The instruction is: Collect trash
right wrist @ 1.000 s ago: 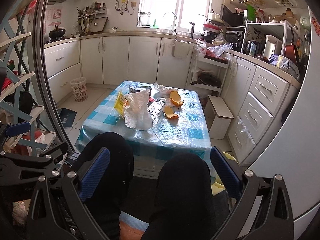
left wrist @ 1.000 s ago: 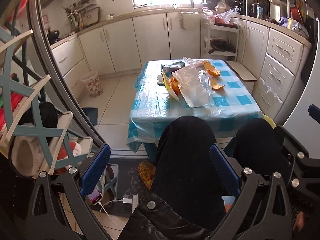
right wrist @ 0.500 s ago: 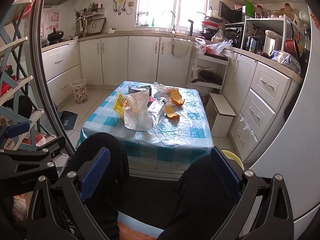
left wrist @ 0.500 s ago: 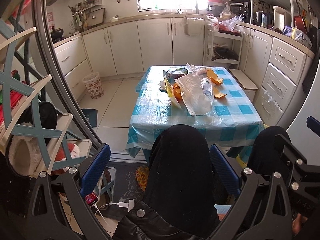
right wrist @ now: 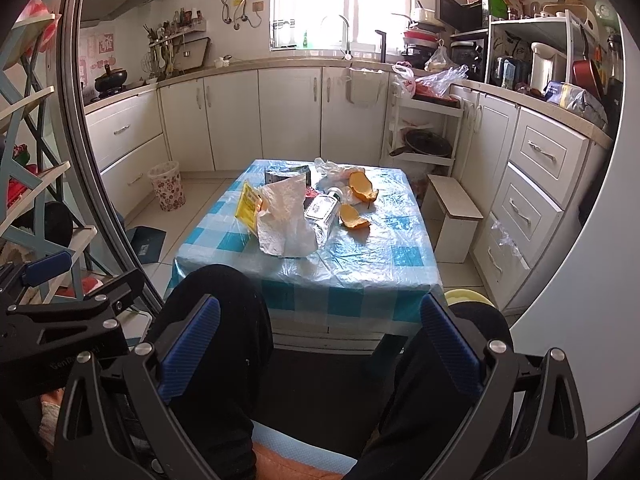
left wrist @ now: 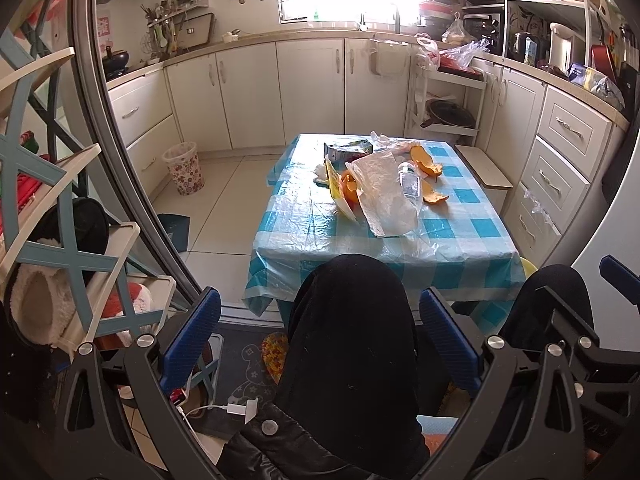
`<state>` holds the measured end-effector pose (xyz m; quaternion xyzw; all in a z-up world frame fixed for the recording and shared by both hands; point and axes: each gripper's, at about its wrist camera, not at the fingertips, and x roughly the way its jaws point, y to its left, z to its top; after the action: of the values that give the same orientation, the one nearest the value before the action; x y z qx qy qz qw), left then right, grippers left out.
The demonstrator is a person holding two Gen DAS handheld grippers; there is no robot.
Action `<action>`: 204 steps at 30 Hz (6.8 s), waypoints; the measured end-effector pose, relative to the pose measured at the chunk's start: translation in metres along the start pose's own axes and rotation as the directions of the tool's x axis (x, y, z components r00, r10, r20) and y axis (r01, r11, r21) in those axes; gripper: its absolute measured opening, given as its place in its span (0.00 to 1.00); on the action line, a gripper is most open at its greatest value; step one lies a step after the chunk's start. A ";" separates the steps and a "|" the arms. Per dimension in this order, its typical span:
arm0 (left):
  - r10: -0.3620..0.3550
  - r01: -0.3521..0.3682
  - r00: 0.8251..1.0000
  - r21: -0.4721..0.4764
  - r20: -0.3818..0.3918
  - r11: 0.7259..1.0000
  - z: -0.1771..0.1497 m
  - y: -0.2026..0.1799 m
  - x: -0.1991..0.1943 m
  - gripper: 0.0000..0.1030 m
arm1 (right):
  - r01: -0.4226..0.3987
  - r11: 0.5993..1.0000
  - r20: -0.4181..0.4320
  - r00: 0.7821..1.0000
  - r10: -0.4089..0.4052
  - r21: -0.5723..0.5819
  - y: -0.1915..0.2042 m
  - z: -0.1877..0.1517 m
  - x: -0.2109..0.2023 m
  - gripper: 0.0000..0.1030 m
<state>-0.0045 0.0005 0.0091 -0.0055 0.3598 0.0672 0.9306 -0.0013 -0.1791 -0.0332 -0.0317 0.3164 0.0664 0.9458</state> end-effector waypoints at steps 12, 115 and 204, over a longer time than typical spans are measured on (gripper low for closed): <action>-0.002 0.002 1.000 -0.005 -0.001 1.000 0.000 0.000 -0.001 0.93 | -0.001 1.000 -0.002 1.000 0.001 0.002 0.001 -0.001 0.000 0.94; -0.040 0.040 0.983 -0.003 -0.181 0.999 0.092 -0.058 0.230 0.93 | 0.057 0.998 -0.241 0.969 -0.052 0.015 -0.061 0.040 0.214 0.94; -0.678 0.681 0.725 -0.017 -0.125 0.732 0.135 -0.179 0.232 0.04 | 0.221 0.835 -0.369 0.929 -0.023 0.504 -0.327 -0.004 0.257 0.54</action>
<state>0.2787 -0.1409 -0.0532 -0.1270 0.3904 -0.2838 0.8665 0.2474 -0.4759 -0.1856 0.2028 0.4816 -0.0929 0.8475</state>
